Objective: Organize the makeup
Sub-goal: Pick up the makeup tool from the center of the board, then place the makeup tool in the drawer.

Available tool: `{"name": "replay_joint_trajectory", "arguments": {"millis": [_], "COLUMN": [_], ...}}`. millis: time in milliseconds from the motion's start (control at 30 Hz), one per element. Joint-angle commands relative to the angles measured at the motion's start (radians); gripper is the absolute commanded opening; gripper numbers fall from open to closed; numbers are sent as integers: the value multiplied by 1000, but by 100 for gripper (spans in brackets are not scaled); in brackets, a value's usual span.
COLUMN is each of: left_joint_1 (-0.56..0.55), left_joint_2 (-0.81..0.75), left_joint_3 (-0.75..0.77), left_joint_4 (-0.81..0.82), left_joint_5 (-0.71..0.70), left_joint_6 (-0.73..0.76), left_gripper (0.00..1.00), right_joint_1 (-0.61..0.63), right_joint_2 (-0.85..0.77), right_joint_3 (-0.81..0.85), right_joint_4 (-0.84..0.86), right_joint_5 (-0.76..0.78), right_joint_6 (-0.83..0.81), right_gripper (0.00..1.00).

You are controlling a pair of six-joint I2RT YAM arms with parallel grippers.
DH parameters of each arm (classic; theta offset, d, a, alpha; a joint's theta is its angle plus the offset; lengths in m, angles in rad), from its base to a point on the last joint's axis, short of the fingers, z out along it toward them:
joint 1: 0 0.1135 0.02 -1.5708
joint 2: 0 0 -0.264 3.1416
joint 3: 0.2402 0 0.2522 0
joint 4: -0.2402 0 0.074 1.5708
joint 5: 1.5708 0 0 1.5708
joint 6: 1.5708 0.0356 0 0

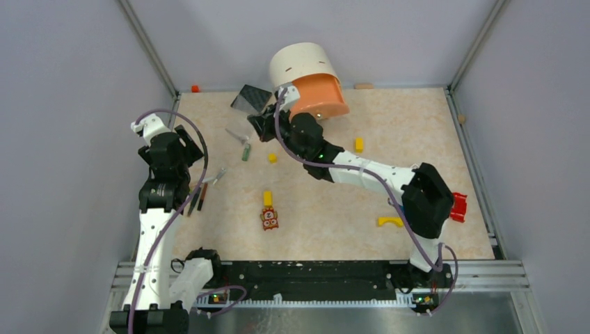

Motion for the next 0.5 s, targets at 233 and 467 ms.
{"name": "replay_joint_trajectory", "arguments": {"millis": [233, 467], "left_joint_1": [-3, -3], "left_joint_2": [-12, -13], "left_joint_3": [-5, -5], "left_joint_4": [39, 39], "left_joint_5": [10, 4], "left_joint_6": [14, 15], "left_gripper": [81, 81], "right_joint_1": [-217, -270], "right_joint_2": [-28, 89], "right_joint_3": [90, 210], "right_joint_4": [-43, -79], "right_joint_5": [-2, -48], "right_joint_6": [105, 147], "right_gripper": [0, 0]}}
